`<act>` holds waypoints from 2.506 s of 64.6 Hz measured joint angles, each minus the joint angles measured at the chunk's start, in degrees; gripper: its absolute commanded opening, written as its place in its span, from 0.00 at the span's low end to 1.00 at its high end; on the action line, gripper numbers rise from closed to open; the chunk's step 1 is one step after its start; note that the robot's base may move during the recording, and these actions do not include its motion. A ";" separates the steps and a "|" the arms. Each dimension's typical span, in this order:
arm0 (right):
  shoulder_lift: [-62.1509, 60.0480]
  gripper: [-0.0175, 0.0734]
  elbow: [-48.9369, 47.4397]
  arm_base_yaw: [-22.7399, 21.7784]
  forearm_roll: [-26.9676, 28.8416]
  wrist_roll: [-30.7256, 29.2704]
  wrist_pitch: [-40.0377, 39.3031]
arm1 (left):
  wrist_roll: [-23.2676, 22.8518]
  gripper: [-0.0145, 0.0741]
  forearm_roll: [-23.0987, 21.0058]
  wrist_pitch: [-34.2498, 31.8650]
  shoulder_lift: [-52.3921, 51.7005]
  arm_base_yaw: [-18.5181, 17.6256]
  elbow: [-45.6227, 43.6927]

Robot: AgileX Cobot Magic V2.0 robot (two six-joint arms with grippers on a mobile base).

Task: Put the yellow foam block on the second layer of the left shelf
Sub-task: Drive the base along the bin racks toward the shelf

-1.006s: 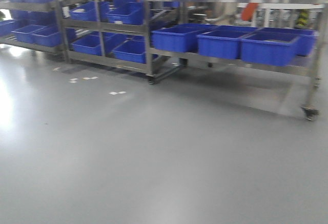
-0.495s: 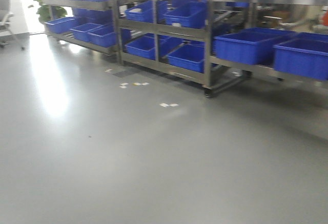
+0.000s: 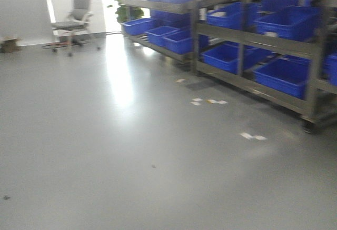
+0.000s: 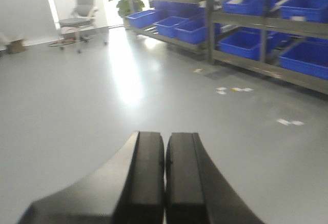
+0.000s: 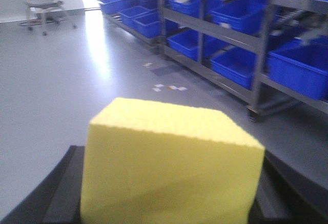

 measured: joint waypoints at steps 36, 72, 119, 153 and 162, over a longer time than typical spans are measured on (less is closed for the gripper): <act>0.00 0.54 0.00 0.00 0.00 0.00 0.00 | 0.00 0.32 0.00 0.00 0.00 0.00 0.00; 0.00 0.54 0.00 0.00 0.00 0.00 0.00 | 0.00 0.32 0.00 0.00 0.00 0.00 0.00; 0.00 0.54 0.00 0.00 0.00 0.00 0.00 | 0.00 0.32 0.00 0.00 0.00 0.00 0.00; 0.00 0.54 0.00 0.00 0.00 0.00 0.00 | 0.00 0.32 0.00 0.00 0.00 0.00 0.00; 0.00 0.54 0.00 0.00 0.00 0.00 0.00 | 0.00 0.32 0.00 0.00 0.00 0.00 0.00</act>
